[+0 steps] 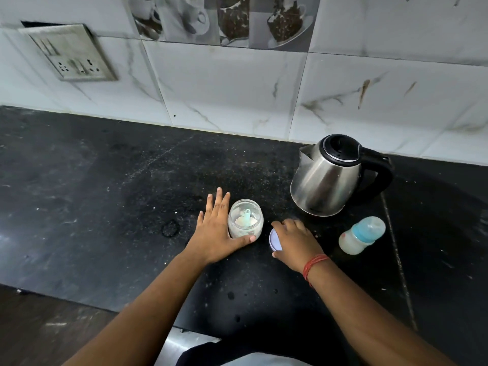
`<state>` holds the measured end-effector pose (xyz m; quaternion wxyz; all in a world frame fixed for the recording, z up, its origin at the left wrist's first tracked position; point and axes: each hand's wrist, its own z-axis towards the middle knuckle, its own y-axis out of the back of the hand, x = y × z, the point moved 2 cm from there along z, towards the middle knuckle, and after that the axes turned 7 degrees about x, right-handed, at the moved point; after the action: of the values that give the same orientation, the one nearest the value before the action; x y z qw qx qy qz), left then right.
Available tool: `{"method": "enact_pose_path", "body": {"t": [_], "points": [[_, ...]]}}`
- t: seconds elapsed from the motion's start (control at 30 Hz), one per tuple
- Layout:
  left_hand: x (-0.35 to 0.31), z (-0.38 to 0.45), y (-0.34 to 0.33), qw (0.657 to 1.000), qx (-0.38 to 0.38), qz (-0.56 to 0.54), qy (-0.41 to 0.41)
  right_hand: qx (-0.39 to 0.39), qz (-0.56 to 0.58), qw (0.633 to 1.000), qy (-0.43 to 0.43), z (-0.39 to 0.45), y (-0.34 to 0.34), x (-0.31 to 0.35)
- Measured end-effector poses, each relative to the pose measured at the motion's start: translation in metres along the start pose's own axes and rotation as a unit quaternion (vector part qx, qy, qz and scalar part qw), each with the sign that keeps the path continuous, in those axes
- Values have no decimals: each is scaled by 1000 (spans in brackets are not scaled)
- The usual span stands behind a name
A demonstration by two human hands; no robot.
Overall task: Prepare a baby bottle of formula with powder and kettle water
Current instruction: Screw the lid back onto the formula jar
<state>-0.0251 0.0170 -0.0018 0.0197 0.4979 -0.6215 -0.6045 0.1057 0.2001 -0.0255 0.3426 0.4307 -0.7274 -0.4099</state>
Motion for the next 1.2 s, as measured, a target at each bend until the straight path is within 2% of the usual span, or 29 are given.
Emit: {"method": "enact_pose_path", "body": {"t": [0.27,0.43,0.57,0.8,0.97,1.2], "points": [[3,7,-16,992,5,-124,-17,-74,95,993,5,-17,15,1],[3,10,-27,981,6,-193,3,-114,214,970,9,-33,31,-6],[0,10,-33,973,-13,-229,15,-152,257,954,14,-45,40,-12],[-29,10,-35,961,-49,-269,-43,-295,352,888,-3,-63,62,-28],[-56,16,-32,957,-59,-275,-70,-347,366,862,54,-69,85,-36],[-96,18,-26,960,-71,-250,-102,-325,310,880,152,-71,110,-32]]}}
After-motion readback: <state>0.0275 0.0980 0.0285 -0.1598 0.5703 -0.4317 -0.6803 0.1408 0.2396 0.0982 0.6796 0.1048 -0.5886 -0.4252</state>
